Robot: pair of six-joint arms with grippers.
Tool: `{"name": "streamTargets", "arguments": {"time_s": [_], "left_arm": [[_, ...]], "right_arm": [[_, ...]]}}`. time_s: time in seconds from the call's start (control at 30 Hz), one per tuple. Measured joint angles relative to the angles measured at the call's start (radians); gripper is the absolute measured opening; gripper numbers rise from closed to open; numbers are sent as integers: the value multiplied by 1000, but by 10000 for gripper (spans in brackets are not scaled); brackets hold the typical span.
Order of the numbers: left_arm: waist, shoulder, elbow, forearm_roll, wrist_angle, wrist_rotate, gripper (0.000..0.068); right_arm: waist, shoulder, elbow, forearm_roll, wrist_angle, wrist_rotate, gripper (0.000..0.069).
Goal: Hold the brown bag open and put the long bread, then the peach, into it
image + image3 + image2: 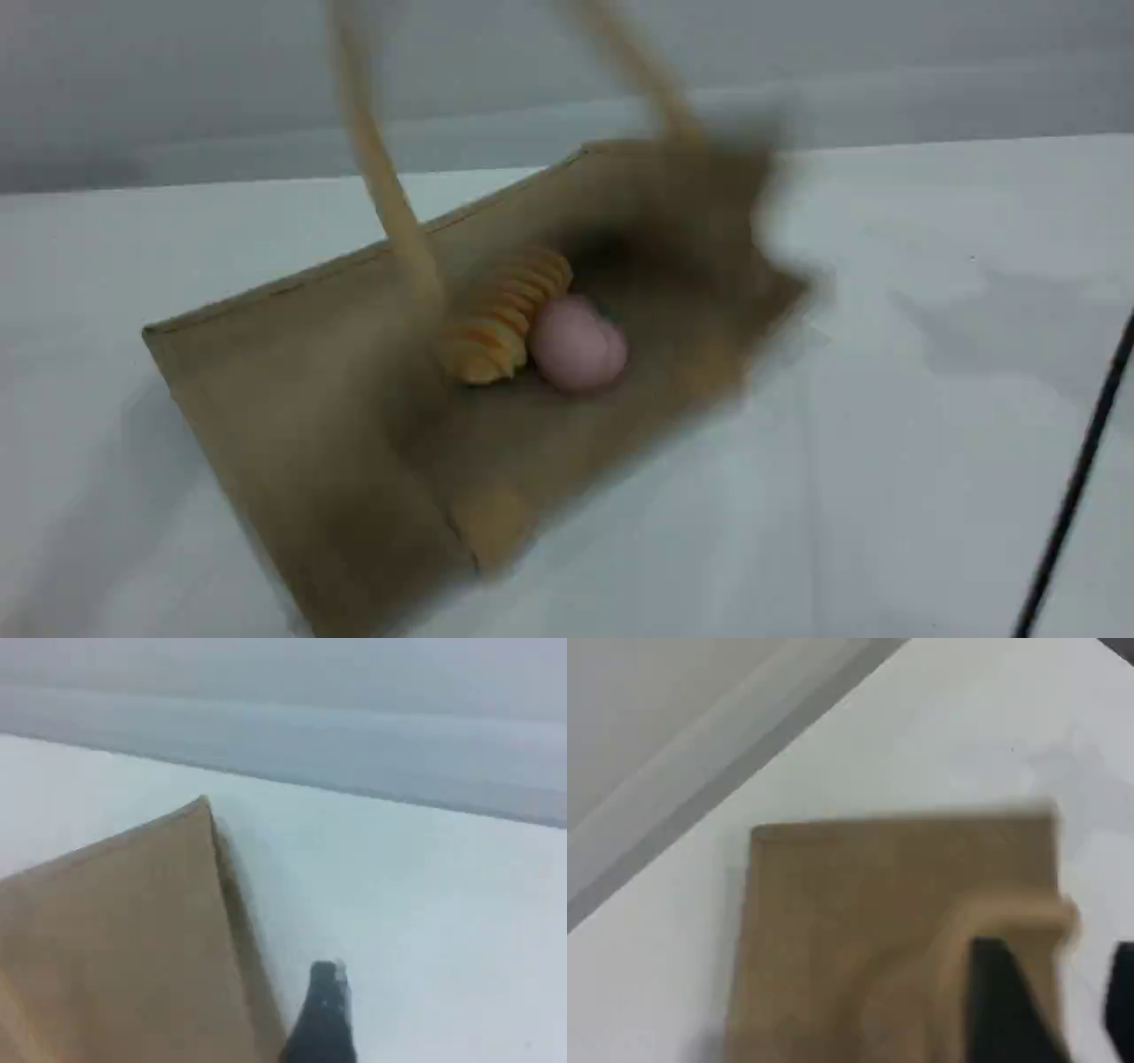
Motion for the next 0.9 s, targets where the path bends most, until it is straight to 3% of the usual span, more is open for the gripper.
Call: {"name": "streamTargets", "arguments": {"time_s": [0.07,0.2,0.33,0.6,0.73,0.9], "left_arm": [[0,0,0,3,2,-2,437],[0,-6,0,7,5,-34,544],[0,-46,0,59,8,-123,556],[1,-206,1,340,10,-359,558],[1,-297,14,458,9,-475,558],[1,-444,107,487,11,-507,558]], "right_arm": [[0,-10,0,-7,-1,0,580],[0,-55,0,-18,11,1,580],[0,-132,-25,-54,98,56,580],[2,-321,-146,-233,342,271,580],[2,-435,-159,-290,444,345,580],[2,-606,-159,-288,522,396,580]]}}
